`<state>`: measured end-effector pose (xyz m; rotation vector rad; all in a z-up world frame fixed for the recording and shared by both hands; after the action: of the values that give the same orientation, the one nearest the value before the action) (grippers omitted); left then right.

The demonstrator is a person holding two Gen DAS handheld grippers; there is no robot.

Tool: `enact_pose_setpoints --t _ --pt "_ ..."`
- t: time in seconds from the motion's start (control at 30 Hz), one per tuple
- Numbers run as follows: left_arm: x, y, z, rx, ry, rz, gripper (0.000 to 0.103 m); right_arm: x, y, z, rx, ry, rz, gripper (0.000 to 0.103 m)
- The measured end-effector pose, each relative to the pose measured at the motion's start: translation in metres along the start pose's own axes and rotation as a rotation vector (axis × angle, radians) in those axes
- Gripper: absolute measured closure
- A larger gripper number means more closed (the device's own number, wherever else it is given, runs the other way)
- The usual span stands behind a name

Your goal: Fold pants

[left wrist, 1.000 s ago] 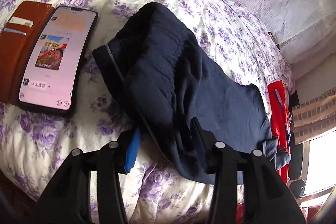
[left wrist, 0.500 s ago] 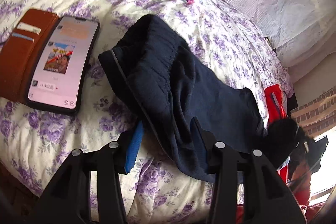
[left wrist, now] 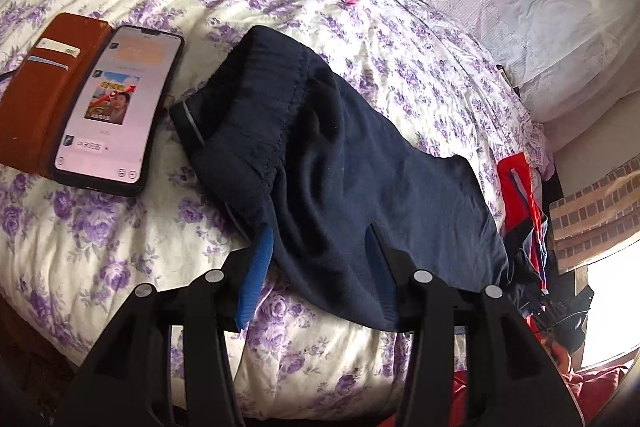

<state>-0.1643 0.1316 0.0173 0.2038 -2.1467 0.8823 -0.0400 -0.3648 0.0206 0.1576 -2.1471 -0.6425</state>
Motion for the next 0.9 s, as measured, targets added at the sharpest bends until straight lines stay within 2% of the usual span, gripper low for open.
enact_pose_setpoints --t 0.2,0.37,0.47,0.5,0.6,0.67,0.7,0.73,0.77,0.8,0.83,0.9 --pt "-0.011 0.008 0.006 0.065 0.045 0.025 0.056 0.000 0.000 0.010 -0.004 0.022 0.010 0.066" --pt "-0.004 0.027 0.000 0.078 0.020 -0.035 0.056 0.004 -0.002 0.012 -0.002 0.024 0.025 0.066" --pt "-0.009 0.032 -0.010 0.102 0.015 -0.029 0.056 0.000 -0.002 0.016 0.003 0.040 0.040 0.066" --pt "-0.011 0.029 -0.013 0.100 0.013 -0.016 0.056 -0.001 -0.003 0.016 0.001 0.045 0.041 0.066" --pt "-0.020 0.017 -0.018 0.043 0.019 -0.044 0.045 -0.003 -0.002 0.017 0.001 0.051 0.046 0.066" --pt "-0.030 0.017 -0.016 0.027 0.043 -0.064 0.045 -0.006 -0.004 0.018 -0.004 0.061 0.055 0.066" --pt "-0.032 0.019 -0.016 0.032 0.046 -0.066 0.051 -0.006 -0.005 0.019 -0.007 0.067 0.057 0.066" --pt "-0.033 0.022 -0.017 0.035 0.042 -0.076 0.061 -0.006 -0.005 0.020 -0.010 0.070 0.058 0.066" --pt "-0.032 0.025 -0.018 0.033 0.038 -0.092 0.068 -0.006 -0.006 0.020 -0.010 0.071 0.060 0.067" --pt "-0.031 0.027 -0.020 0.032 0.034 -0.098 0.083 -0.005 -0.007 0.021 -0.009 0.072 0.062 0.067" --pt "-0.027 0.031 -0.022 0.035 0.027 -0.097 0.087 -0.005 -0.007 0.021 -0.007 0.073 0.064 0.067" --pt "-0.021 0.032 -0.023 0.054 0.016 -0.064 0.088 -0.007 -0.008 0.023 -0.006 0.080 0.069 0.067"
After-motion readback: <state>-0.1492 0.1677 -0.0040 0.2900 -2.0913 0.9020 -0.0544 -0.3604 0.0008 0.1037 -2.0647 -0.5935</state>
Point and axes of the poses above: each gripper's, at about its wrist camera, not at the fingertips, and x roughly against the way its jaws point, y to its left, z to its underside, the point moved 6 cm from there along -x, roughly the way its jaws point, and after that the axes turned 7 degrees about -y, right-handed, at the moved point
